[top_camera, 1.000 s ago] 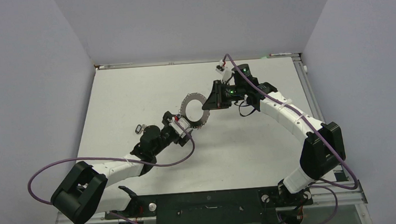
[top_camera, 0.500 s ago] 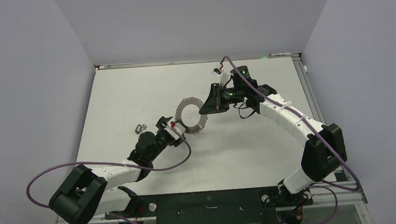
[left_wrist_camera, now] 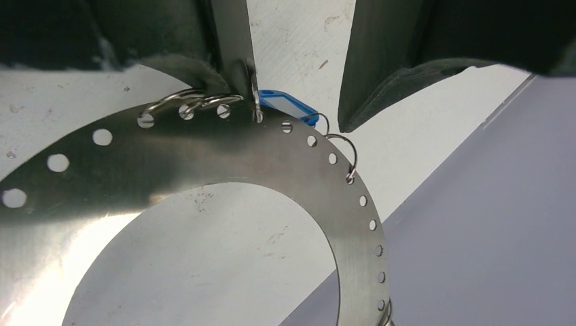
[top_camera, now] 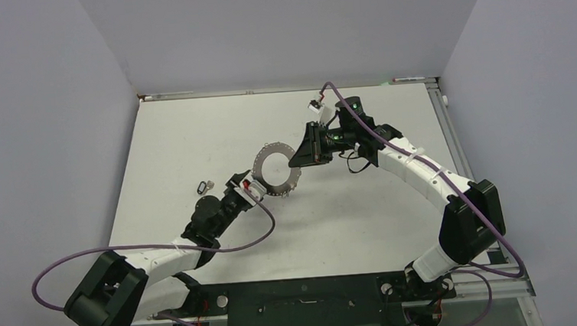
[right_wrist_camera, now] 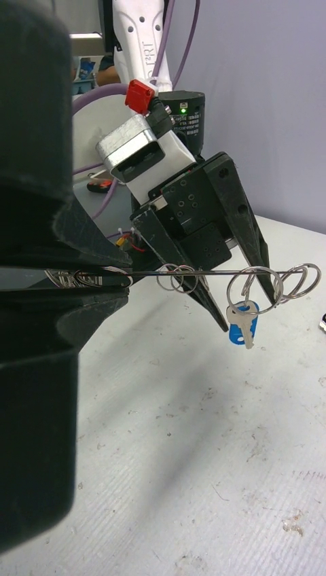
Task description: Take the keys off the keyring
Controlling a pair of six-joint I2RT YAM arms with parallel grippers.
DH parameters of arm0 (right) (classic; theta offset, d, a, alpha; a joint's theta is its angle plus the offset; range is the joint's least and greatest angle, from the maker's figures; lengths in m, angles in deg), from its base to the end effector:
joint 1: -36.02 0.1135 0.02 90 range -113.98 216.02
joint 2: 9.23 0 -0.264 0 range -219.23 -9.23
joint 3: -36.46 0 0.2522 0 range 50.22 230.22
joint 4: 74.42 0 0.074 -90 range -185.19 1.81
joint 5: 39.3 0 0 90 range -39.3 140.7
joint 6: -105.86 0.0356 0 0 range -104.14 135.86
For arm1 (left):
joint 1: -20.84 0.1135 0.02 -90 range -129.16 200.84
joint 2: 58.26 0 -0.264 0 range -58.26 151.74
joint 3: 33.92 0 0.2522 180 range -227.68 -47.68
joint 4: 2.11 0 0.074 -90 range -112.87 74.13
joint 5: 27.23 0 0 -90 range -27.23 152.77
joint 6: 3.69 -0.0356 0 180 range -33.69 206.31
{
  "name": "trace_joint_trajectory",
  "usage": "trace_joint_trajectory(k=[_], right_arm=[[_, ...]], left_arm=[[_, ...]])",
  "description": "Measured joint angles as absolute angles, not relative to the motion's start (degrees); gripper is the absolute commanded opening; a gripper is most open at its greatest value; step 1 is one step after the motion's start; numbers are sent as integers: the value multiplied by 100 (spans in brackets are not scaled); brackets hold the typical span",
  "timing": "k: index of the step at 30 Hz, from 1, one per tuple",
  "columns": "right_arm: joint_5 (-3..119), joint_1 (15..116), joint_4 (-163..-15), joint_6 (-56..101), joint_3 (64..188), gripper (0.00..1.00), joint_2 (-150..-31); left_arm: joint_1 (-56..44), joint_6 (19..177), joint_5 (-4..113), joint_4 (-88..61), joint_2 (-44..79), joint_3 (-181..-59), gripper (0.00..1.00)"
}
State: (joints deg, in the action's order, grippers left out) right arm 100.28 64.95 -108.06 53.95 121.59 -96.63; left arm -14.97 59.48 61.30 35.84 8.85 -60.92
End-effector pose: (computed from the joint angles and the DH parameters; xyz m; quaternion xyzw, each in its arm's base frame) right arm 0.2833 0.1875 0.3103 -0.1255 0.8212 0.5393 0.1380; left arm 0.1776 -0.1293 0.1901 0.3820 0.6107 -0.0635 0.6907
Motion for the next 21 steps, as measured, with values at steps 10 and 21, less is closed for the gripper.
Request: trace_joint_trajectory(k=[10, 21], right_arm=[[10152, 6444, -10798, 5390, 12100, 5, -9562], [10203, 6407, -10796, 5257, 12019, 5, -9512]], left_arm=[[-881, 6206, 5500, 2838, 352, -6188, 0], [-789, 6307, 4252, 1457, -455, -6400, 0]])
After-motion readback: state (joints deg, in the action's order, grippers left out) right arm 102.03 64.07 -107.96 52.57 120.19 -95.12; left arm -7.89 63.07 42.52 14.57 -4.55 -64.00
